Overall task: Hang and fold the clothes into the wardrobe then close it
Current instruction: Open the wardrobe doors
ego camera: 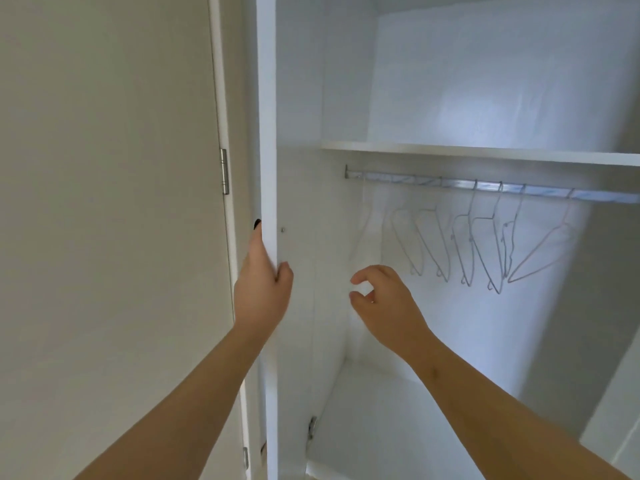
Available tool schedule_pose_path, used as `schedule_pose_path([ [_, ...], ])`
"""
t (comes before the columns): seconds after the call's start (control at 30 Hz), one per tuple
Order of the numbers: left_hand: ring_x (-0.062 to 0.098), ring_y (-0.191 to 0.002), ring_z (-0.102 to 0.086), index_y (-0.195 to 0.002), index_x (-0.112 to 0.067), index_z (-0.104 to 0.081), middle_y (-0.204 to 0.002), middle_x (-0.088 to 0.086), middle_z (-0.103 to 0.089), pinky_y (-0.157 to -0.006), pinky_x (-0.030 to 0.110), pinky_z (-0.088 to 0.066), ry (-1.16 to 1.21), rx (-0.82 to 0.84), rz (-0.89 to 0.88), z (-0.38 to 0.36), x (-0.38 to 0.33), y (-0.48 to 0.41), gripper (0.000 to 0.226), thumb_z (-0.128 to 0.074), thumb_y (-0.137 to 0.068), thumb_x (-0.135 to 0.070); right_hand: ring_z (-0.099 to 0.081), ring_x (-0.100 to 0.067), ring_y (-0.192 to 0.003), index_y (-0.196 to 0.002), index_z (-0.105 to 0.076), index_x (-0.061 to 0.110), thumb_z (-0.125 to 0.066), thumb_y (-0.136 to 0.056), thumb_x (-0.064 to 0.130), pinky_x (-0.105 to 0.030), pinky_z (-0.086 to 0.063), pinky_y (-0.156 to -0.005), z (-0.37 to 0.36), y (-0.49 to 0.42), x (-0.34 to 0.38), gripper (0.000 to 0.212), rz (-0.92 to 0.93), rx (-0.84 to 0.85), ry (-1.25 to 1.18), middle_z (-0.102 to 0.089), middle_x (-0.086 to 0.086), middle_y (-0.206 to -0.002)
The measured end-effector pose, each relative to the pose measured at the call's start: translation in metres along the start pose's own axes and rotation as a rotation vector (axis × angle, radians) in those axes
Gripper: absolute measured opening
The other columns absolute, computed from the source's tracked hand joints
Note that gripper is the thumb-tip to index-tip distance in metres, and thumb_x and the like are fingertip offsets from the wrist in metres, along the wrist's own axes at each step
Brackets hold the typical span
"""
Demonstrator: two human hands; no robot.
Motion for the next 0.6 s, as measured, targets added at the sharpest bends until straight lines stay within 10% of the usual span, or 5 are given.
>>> schedule_pose_path([
  [0.33, 0.023, -0.099, -0.059, -0.140, -0.020, -0.025, -0.123, -0.001, -0.054, -0.080, 0.033, -0.051, 0.098, -0.016, 0.016, 0.058, 0.057, -0.030, 0.058, -0.042, -0.089, 0.000, -0.054, -0.005, -0.069, -0.110, -0.055, 0.022, -0.054, -0.091, 0.024, -0.022, -0.043, -0.076, -0.073, -0.022, 0.051, 0.020, -0.052, 0.013, 0.027, -0.045, 0.010, -0.123],
  [0.6, 0.023, -0.130, -0.035, -0.143, -0.008, -0.027, -0.143, 0.010, -0.035, -0.111, 0.031, -0.029, 0.099, 0.082, 0.015, 0.078, 0.090, -0.022, 0.059, -0.043, -0.089, 0.005, -0.053, -0.003, -0.071, -0.113, -0.055, 0.023, -0.052, -0.092, 0.025, -0.018, -0.038, -0.072, -0.110, -0.010, 0.080, 0.021, -0.147, -0.041, 0.038, -0.046, 0.010, -0.126],
])
Point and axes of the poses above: each hand's wrist, its own y-axis away from the middle knuckle, its own z-axis out of the back of the hand, x = y × z, the point moved 2 cm from there along -y, towards the middle knuckle
